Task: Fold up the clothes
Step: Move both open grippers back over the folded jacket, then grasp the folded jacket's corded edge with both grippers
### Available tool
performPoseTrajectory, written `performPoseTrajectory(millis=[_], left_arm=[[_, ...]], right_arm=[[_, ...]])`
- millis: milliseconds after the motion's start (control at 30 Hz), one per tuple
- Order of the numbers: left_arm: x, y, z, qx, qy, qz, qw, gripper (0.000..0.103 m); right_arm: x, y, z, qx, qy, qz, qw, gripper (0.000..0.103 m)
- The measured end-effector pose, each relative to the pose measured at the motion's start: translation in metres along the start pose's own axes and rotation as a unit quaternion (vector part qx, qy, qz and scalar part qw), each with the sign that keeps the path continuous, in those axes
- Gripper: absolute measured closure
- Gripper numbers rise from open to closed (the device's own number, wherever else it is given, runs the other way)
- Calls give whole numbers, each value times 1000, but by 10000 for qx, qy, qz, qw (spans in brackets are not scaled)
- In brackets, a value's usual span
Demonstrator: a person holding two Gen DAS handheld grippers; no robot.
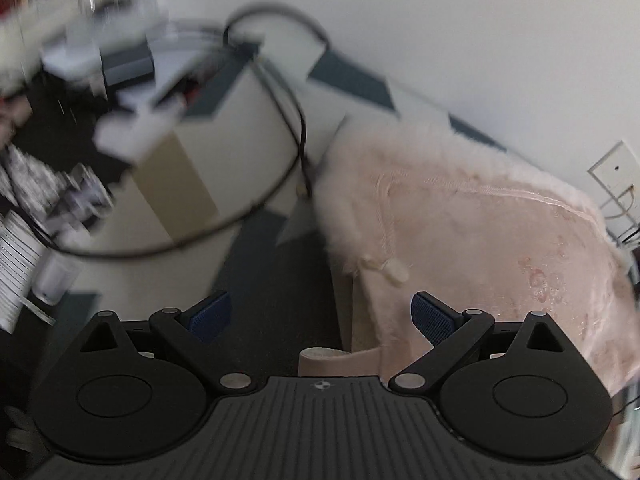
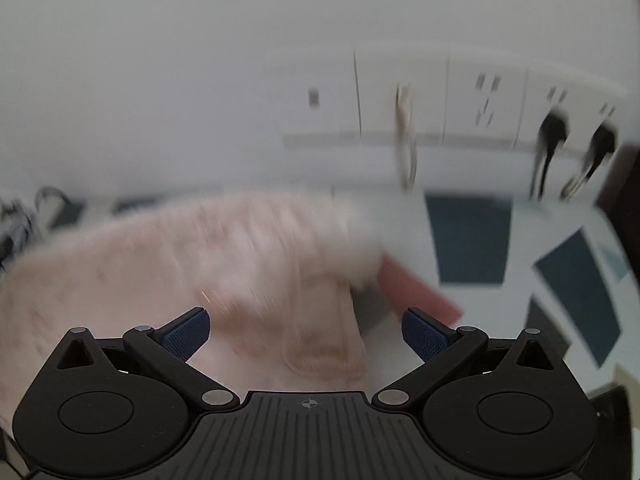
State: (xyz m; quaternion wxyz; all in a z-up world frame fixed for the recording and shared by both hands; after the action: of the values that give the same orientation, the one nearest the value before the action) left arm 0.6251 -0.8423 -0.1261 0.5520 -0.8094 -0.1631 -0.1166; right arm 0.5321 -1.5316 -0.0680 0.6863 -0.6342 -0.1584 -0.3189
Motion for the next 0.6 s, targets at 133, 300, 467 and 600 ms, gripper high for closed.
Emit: performPoseTrajectory(millis=[133, 300, 467, 600], left_arm=[[1, 13, -9, -101, 391, 201, 9990, 1], [3, 29, -36, -224, 1043, 406, 9935, 1], [7, 40, -56, -352, 1032, 139, 9939, 1], [-2, 39, -82, -236, 1544, 335, 9872, 7]], right_arm=[[-12, 27, 1, 145, 251, 418, 9987, 1], [-18, 38, -1, 206, 433, 593, 9971, 1], [-16, 41, 11, 362, 412, 682, 9962, 1], [-19, 47, 53, 421, -416, 978, 9934, 1]])
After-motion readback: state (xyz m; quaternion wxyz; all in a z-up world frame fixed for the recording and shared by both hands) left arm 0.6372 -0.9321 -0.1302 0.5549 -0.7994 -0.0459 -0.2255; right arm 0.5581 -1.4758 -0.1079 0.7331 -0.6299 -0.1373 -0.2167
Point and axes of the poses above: each gripper's, at about its wrist camera, not at the fingertips, and y roughly the way its jaws point, z to its left, x to its top, the point moved 2 cm from there along y, roughly the way its jaws point, and after that the axes turned 4 degrees about -y, right-handed, at the moved point
